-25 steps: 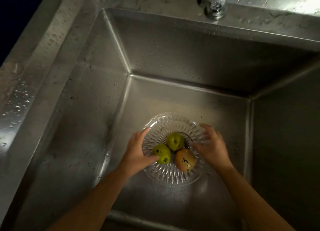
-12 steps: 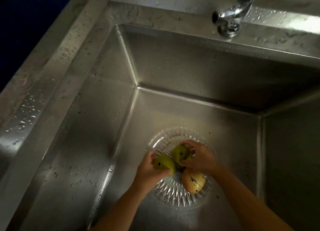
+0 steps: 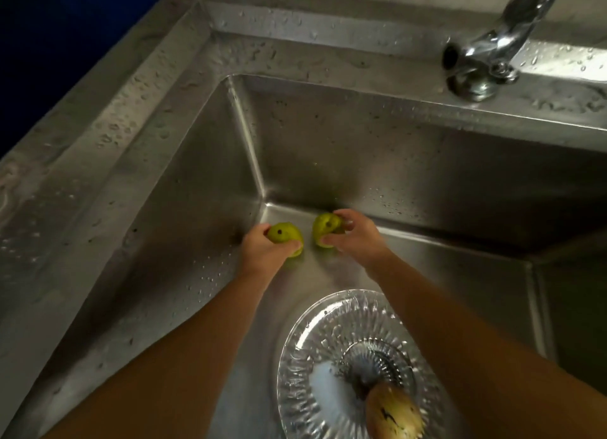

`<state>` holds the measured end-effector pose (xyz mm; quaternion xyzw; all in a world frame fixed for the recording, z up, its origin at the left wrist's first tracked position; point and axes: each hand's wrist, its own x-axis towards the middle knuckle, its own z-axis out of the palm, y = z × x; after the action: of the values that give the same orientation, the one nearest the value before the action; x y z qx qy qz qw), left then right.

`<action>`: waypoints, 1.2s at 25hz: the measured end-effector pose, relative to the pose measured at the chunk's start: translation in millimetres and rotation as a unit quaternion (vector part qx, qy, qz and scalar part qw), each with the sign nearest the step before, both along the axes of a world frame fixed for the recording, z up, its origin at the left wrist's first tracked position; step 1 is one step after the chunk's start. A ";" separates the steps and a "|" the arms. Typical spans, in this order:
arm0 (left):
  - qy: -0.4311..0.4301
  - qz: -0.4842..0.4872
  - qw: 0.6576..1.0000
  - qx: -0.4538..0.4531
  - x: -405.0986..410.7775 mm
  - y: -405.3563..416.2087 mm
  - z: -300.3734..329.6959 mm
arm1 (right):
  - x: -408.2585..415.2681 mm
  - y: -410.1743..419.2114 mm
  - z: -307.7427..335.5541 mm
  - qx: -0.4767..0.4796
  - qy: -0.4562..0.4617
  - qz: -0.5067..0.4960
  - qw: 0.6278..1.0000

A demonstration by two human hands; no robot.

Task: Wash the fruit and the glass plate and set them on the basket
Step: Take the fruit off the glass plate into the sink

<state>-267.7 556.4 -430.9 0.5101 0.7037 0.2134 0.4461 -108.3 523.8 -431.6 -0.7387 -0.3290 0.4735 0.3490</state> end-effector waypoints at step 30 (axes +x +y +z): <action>-0.043 -0.413 0.892 -0.182 -0.7 -196.5 22.3 | 27.4 -253.6 26.0 -0.096 0.103 0.172 0.975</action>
<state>-268.4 359.9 -408.6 0.6548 0.4367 -0.1003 0.6086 -81.0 270.2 -405.6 -0.6486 -0.3664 0.6291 0.2221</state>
